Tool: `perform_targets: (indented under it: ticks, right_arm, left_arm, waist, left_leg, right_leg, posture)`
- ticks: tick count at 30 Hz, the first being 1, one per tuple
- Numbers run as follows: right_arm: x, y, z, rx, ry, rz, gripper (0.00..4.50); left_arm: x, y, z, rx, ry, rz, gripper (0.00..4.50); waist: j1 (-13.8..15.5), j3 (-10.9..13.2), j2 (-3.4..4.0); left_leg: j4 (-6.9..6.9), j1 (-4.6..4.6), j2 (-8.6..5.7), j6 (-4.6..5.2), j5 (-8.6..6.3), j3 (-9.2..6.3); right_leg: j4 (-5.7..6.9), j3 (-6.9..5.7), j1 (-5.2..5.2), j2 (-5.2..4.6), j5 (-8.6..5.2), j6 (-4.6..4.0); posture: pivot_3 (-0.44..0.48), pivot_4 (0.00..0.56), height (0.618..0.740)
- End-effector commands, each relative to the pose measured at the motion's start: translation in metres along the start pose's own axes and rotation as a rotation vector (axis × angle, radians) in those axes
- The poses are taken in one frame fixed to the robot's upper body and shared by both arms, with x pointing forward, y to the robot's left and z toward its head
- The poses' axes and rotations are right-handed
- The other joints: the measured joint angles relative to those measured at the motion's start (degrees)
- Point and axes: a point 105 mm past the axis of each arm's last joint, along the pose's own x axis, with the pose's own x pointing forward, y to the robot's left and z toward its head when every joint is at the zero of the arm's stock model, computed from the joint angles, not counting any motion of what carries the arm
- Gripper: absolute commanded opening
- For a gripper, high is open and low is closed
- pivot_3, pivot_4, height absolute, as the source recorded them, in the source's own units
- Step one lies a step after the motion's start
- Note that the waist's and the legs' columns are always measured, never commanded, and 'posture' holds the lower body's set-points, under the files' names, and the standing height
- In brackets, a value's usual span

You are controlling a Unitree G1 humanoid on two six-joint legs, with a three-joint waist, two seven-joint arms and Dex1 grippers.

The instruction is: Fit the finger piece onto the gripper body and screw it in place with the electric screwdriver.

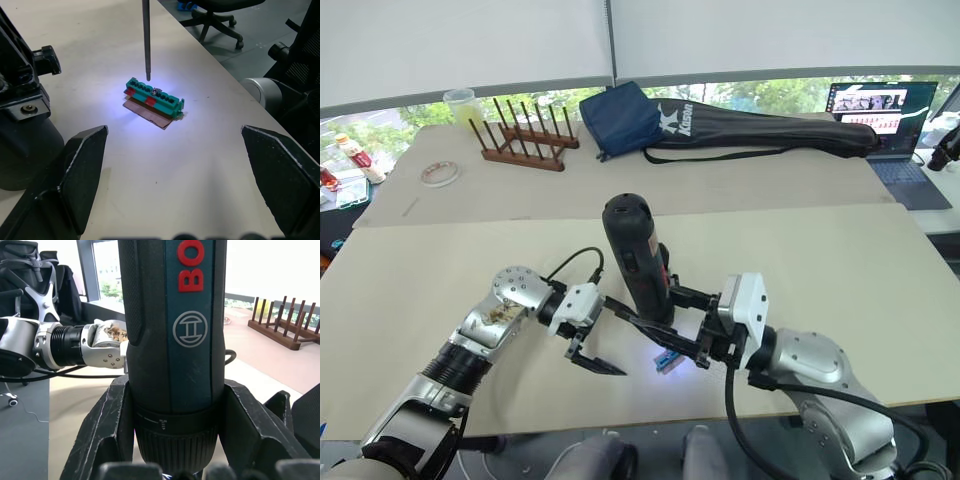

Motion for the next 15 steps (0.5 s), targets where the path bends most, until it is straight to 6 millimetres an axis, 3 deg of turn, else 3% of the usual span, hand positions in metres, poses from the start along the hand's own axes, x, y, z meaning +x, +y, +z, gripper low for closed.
perform_targets:
  ticks: [1, 15]
  right_arm:
    - [0.0, 0.004, 0.0123, -0.045, -0.053, 0.014, 1.94]
    - [0.0016, 0.0058, 0.0112, -0.023, -0.057, 0.001, 1.94]
  left_arm:
    - [-0.0027, 0.0056, 0.0078, 0.025, -0.014, 0.016, 4.5]
    - [0.0007, 0.0029, 0.0045, 0.009, -0.019, 0.006, 4.5]
  waist:
    - [0.0, 0.0, 0.0]
    - [0.0, 0.0, 0.0]
  left_leg:
    - [0.0, 0.0, 0.0, 0.0, 0.0, 0.0]
    - [0.0, 0.01, 0.0, 0.0, 0.0, 0.0]
  right_leg:
    - [0.0, 0.0, 0.0, 0.0, 0.0, 0.0]
    - [0.01, 0.0, 0.0, 0.0, 0.0, 0.0]
  posture:
    - [0.0, 0.15, 0.74]
    - [0.0, 0.15, 0.74]
